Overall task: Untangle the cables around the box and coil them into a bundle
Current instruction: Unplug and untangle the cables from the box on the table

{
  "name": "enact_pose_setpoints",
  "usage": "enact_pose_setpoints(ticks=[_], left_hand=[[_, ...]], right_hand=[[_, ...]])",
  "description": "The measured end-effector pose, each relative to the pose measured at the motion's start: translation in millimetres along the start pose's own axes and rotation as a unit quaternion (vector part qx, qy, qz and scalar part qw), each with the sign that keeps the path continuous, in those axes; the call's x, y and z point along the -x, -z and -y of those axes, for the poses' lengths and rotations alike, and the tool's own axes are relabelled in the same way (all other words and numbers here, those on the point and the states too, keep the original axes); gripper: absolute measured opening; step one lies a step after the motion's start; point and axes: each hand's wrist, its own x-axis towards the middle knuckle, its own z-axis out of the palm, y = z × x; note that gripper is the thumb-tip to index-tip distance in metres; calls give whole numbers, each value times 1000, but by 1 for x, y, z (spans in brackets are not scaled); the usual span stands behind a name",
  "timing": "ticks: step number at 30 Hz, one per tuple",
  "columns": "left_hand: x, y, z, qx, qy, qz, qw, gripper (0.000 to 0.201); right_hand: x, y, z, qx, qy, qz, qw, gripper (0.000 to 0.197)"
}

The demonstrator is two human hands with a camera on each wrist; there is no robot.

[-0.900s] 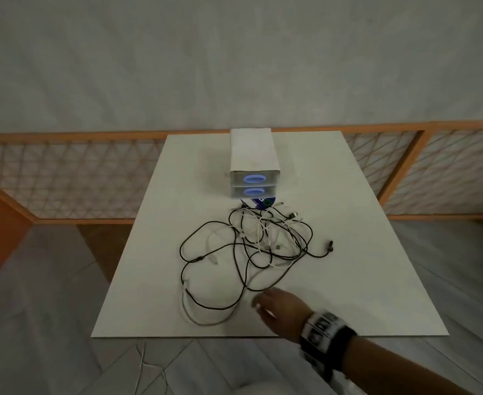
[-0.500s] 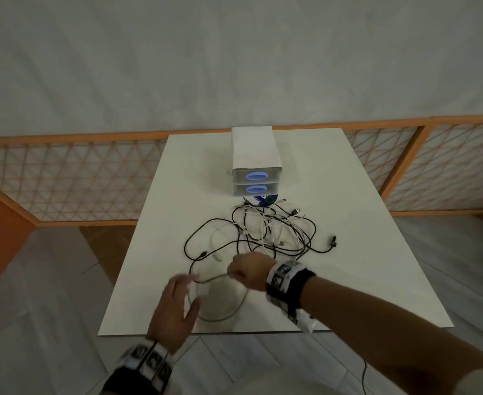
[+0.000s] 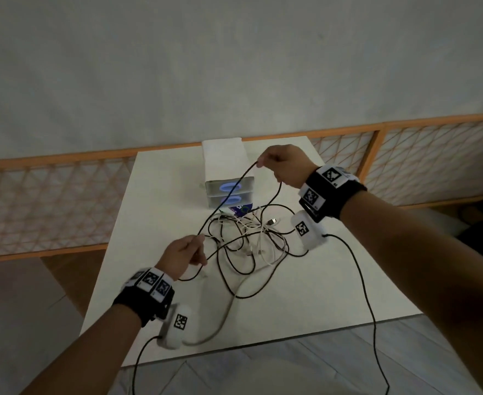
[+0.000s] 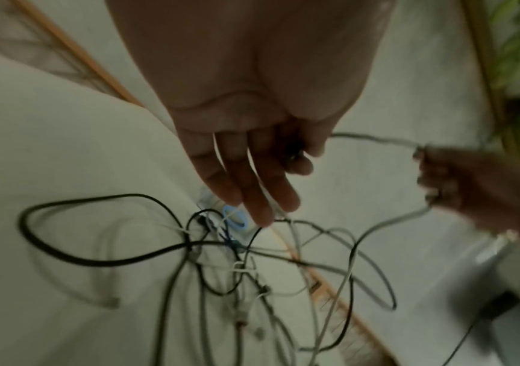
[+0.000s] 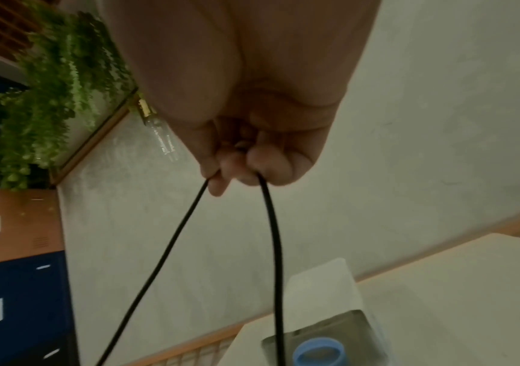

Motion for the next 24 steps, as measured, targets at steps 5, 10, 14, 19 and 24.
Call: enact_pose_setpoints(ticks=[5, 10, 14, 19, 24], left_hand=[[-8, 14, -9, 70, 28, 3, 997, 39], [-18, 33, -10, 49, -7, -77, 996, 39], [-30, 62, 4, 107, -6, -222, 969, 21], [-35, 77, 41, 87, 43, -278, 956, 35], [-39, 62, 43, 54, 76, -307, 947, 38]], right_hand=[[-12, 16, -31, 227, 24, 86, 970, 18], [-22, 24, -61, 412, -95, 121, 898, 24], [-20, 14, -66, 179, -256, 126, 942, 39], [-28, 8, -39, 20, -158, -11, 987, 41], [-39, 0, 13, -211, 36, 4, 977, 26]])
